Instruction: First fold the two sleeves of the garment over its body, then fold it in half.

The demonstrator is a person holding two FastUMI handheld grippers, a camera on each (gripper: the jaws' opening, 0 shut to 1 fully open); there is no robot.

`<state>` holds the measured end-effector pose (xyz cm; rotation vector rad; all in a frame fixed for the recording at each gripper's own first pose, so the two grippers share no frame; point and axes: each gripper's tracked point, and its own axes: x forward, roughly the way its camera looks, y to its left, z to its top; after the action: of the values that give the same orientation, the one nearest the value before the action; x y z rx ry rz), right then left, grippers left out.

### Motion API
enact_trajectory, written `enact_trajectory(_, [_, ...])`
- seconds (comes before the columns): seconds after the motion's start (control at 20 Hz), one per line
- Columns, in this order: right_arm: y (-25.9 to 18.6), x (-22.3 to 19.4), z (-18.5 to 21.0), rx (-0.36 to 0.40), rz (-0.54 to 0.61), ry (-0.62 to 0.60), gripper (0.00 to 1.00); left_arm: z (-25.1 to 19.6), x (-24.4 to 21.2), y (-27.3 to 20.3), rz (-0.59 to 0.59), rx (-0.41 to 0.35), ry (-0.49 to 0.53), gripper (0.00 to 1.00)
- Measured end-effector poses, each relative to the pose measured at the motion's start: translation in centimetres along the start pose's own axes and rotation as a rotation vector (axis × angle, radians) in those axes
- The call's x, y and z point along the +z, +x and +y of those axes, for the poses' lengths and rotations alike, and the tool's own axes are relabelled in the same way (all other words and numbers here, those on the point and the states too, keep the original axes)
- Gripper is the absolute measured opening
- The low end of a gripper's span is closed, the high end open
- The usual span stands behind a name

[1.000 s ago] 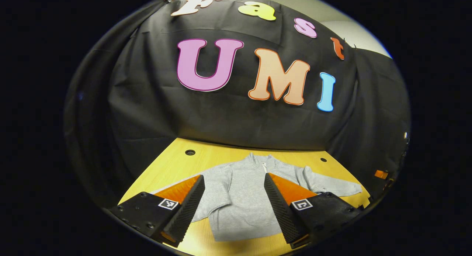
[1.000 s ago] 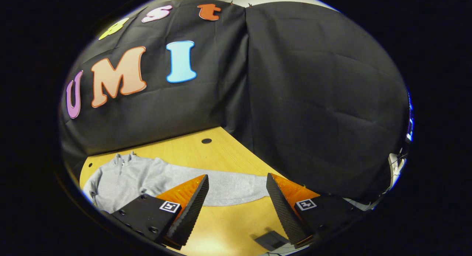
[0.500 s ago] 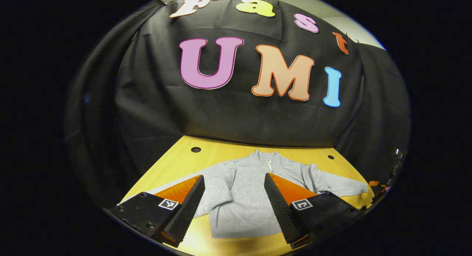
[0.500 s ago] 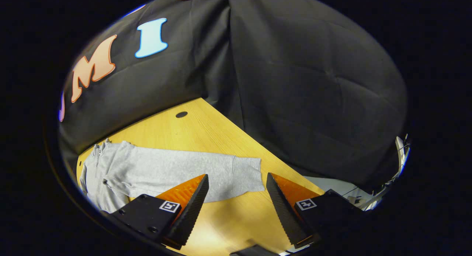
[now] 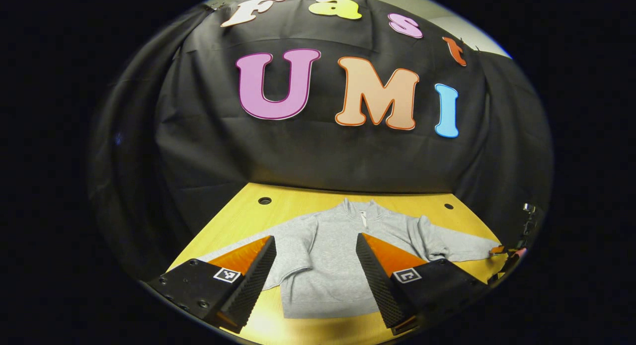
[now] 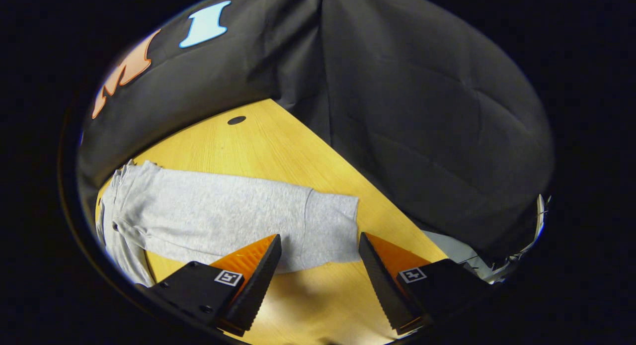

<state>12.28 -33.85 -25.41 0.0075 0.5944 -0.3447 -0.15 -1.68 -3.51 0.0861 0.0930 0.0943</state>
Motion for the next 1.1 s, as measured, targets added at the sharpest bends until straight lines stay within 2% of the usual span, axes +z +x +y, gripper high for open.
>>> enact_trajectory(0.05, [0.0, -0.3, 0.1, 0.007, 0.007, -0.007, 0.98, -0.3, -0.1, 0.1, 0.003, -0.009, 0.007, 0.95])
enact_trajectory(0.2, [0.1, -0.2, 0.7, 0.027, 0.017, 0.027, 0.89, -1.0, -0.5, 0.1, 0.008, -0.028, 0.013, 0.94])
enact_trajectory(0.25, [0.0, -0.3, 0.7, 0.032, 0.031, 0.03, 0.79, -1.3, -0.7, 0.1, 0.012, -0.036, 0.009, 0.95])
enact_trajectory(0.45, [-0.3, -0.5, 1.2, 0.051, 0.061, 0.038, 0.28, -1.5, -1.2, 0.1, 0.017, -0.037, 0.01, 0.95])
enact_trajectory(0.6, [-0.6, -0.4, 1.4, 0.013, 0.074, 0.041, 0.13, -1.0, -1.1, -0.1, 0.011, -0.027, -0.003, 0.95])
enact_trajectory(0.7, [-1.1, -0.7, 1.3, -0.019, 0.078, 0.015, 0.15, -0.5, -1.0, -0.3, 0.005, -0.021, -0.011, 0.95])
enact_trajectory(0.8, [-2.0, -0.8, 1.4, -0.048, 0.08, 0.033, 0.08, -0.1, -1.2, -0.3, 0.007, -0.019, -0.02, 0.95])
enact_trajectory(1.05, [-5.5, 0.3, 2.7, -0.052, 0.01, 0.081, 0.08, 1.0, -2.0, -0.6, 0.025, -0.024, -0.027, 0.95])
enact_trajectory(1.1, [-6.4, 0.6, 3.3, -0.041, -0.006, 0.095, 0.1, 1.1, -1.9, -0.6, 0.021, -0.028, -0.027, 0.95])
